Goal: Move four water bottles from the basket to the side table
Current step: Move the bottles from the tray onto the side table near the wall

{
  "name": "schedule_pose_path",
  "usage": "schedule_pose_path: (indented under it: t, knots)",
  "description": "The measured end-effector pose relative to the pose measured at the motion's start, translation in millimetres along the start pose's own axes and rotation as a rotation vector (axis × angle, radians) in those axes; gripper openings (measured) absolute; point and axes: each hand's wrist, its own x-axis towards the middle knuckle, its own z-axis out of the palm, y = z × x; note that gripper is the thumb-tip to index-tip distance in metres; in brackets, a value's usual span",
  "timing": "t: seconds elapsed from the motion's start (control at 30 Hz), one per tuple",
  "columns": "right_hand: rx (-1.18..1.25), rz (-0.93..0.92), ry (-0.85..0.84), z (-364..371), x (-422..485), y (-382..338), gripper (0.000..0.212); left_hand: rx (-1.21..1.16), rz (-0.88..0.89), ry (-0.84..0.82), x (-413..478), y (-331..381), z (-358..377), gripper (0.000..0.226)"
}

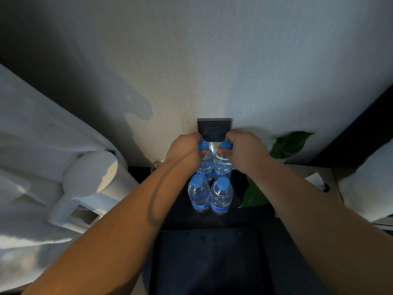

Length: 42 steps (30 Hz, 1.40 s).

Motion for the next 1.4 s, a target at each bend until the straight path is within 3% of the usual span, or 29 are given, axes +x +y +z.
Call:
schedule_pose_path:
  t: [0.3, 0.53, 1.13, 1.4]
  knots:
    - [-0.089, -0.08, -0.003, 2.9, -2.1, 0.5, 0.022, -0.072, -0.028, 0.02, -2.6, -2.7, 1.6, 0.024]
    - [-0.069, 0.067, 0.149, 13.7, -13.0, 1.0, 0.034, -0.05, -0.015, 0.026, -4.6, 0.1, -0.3, 0.029]
    - [-0.151, 0.071, -0.041, -3.6, -8.3, -0.7, 0.016, -0.089, -0.027, 0.036, -7.6, 4.1, 1.8, 0.031]
    - [-0.294, 0.114, 0.061, -1.4, -8.1, -3.5, 0.042, -0.055, -0.007, 0.027, -9.3, 3.8, -0.3, 0.033]
